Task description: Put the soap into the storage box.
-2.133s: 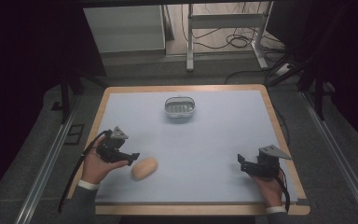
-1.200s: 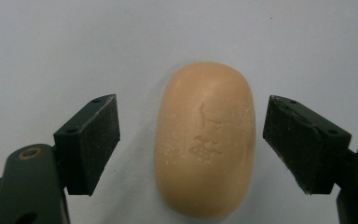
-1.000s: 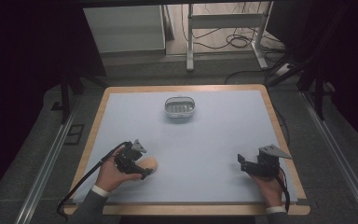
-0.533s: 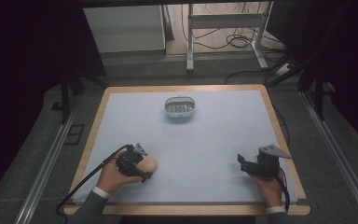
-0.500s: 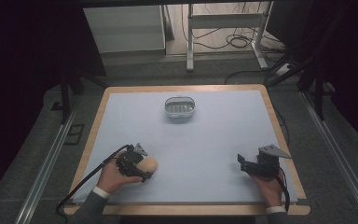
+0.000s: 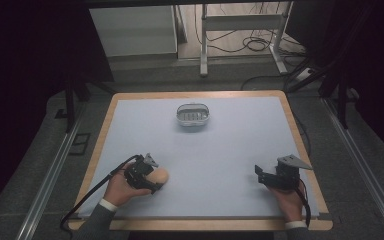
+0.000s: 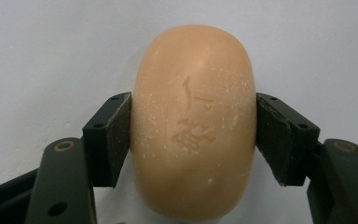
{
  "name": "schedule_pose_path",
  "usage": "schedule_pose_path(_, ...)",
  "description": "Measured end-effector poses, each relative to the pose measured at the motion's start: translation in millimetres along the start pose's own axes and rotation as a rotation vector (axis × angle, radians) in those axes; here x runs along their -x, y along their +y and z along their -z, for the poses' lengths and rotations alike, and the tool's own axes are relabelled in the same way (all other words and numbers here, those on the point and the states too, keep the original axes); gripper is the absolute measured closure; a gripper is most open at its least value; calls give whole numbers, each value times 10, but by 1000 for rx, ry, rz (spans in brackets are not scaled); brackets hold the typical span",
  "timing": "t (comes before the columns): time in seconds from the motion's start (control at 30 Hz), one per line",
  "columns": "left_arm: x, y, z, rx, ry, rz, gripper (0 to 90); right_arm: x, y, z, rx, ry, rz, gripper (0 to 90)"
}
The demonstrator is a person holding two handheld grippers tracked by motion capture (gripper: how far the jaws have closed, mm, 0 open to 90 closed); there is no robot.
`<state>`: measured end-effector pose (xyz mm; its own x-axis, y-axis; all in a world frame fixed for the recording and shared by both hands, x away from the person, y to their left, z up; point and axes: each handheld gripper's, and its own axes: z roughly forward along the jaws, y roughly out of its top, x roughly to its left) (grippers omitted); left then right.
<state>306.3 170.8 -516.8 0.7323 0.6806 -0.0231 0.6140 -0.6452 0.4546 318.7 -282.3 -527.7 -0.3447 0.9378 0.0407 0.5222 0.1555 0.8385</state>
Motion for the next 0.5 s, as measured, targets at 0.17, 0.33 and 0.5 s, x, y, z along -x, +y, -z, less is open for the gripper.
schedule_pose_path(0.17,2,13,38,22,9,-3,322,1,0,-1,0,0,-1,73)
schedule_pose_path(0.33,-5,55,88,36,16,-5,322,0,0,1,1,0,0,73)
schedule_pose_path(0.5,-9,82,116,45,20,-8,323,1,0,0,0,1,-2,73)
